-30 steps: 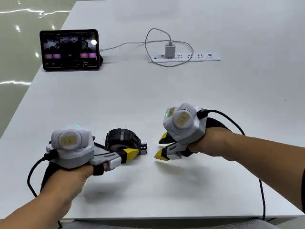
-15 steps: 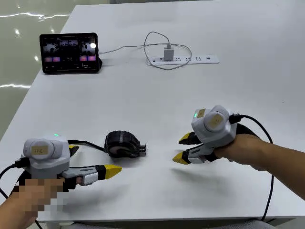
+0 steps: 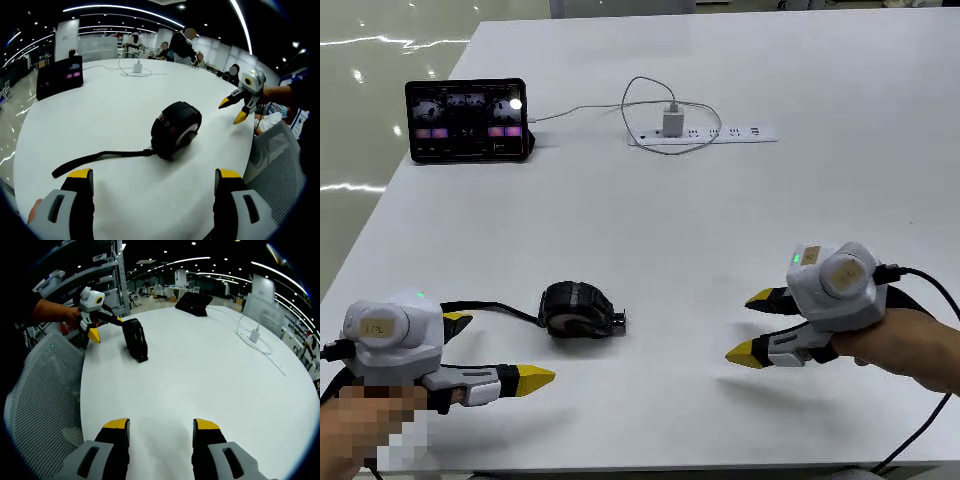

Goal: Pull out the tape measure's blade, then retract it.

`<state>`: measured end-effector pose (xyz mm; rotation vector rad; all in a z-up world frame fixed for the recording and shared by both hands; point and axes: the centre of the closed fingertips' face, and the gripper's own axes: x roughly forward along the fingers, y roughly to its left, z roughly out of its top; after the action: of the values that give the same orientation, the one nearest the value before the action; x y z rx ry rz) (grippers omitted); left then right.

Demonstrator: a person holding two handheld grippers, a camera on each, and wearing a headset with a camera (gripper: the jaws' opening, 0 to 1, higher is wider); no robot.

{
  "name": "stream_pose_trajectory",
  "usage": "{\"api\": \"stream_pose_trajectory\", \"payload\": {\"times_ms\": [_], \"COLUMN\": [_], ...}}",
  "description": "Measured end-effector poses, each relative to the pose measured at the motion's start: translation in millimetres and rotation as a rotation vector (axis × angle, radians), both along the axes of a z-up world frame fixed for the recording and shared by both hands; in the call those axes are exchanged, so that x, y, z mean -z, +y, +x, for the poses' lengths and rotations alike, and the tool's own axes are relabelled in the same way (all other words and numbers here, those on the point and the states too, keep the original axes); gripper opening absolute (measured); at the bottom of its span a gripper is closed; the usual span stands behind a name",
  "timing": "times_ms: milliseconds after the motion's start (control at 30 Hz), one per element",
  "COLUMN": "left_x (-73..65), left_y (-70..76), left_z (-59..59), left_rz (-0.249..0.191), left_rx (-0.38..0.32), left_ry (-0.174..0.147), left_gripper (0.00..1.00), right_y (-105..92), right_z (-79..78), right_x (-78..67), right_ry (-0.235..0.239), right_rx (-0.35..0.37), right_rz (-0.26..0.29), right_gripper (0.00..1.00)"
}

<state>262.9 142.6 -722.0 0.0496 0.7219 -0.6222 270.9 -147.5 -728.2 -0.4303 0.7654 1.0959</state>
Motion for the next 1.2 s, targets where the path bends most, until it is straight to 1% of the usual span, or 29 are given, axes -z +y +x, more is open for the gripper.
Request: {"api": "stream_pose_trajectory", "payload": {"times_ms": [100,167,233,267,300,367,467,533,633,733,800,867,967,1100,1200], "left_x": [-1.4,-0.9,-2.8,-4.3,-5.8,-7.2,-8.6,-9.7,-12.4,-14.5,-16.1,-18.4,-19.8,-19.9,-18.8], "left_y": [7.5,11.2,16.8,18.2,19.2,19.9,19.0,19.8,17.3,14.6,13.7,12.8,13.4,16.0,17.6], "left_z": [0.7,0.1,0.8,1.3,0.7,-1.0,-3.1,-2.7,-2.5,-2.9,-3.0,-2.8,-2.7,-3.1,-5.2], "left_rz": [0.03,0.044,0.059,0.058,0.059,0.065,0.056,0.057,0.04,0.055,0.062,0.062,0.069,0.071,0.079], "left_rx": [0.0,0.008,0.009,0.01,0.011,0.021,0.031,0.029,0.03,0.048,0.058,0.064,0.073,0.075,0.079], "left_ry": [-0.028,-0.027,-0.04,-0.048,-0.049,-0.052,-0.05,-0.056,-0.06,-0.07,-0.075,-0.082,-0.085,-0.082,-0.079], "left_gripper": [0.99,0.99,0.99,0.99,0.99,0.99,0.99,0.99,0.99,0.99,0.99,0.99,0.99,0.99,0.99], "right_y": [-11.9,-19.5,-26.3,-29.5,-33.8,-39.7,-48.7,-53.9,-64.1,-76.5,-84.1,-90.7,-99.2,-107.1,-114.6], "right_z": [-3.1,-4.6,-6.9,-7.2,-8.2,-9.4,-11.2,-13.9,-16.9,-17.7,-18.3,-18.4,-18.4,-21.8,-22.6], "right_x": [2.8,3.1,2.8,2.6,2.3,1.3,-2.1,-2.5,-1.1,0.8,1.1,1.6,-1.4,-5.2,-9.5], "right_ry": [-0.001,-0.013,-0.024,-0.033,-0.037,-0.041,-0.05,-0.035,-0.045,-0.055,-0.054,-0.054,-0.055,-0.057,-0.056], "right_rx": [0.017,0.024,0.025,0.026,0.026,0.031,0.045,0.058,0.076,0.103,0.124,0.143,0.165,0.16,0.163], "right_rz": [-0.012,-0.021,-0.029,-0.033,-0.035,-0.031,-0.012,0.013,0.004,-0.011,-0.01,-0.017,-0.019,-0.027,-0.008], "right_gripper": [0.53,0.55,0.57,0.58,0.59,0.62,0.67,0.72,0.76,0.79,0.81,0.83,0.87,0.89,0.9]}}
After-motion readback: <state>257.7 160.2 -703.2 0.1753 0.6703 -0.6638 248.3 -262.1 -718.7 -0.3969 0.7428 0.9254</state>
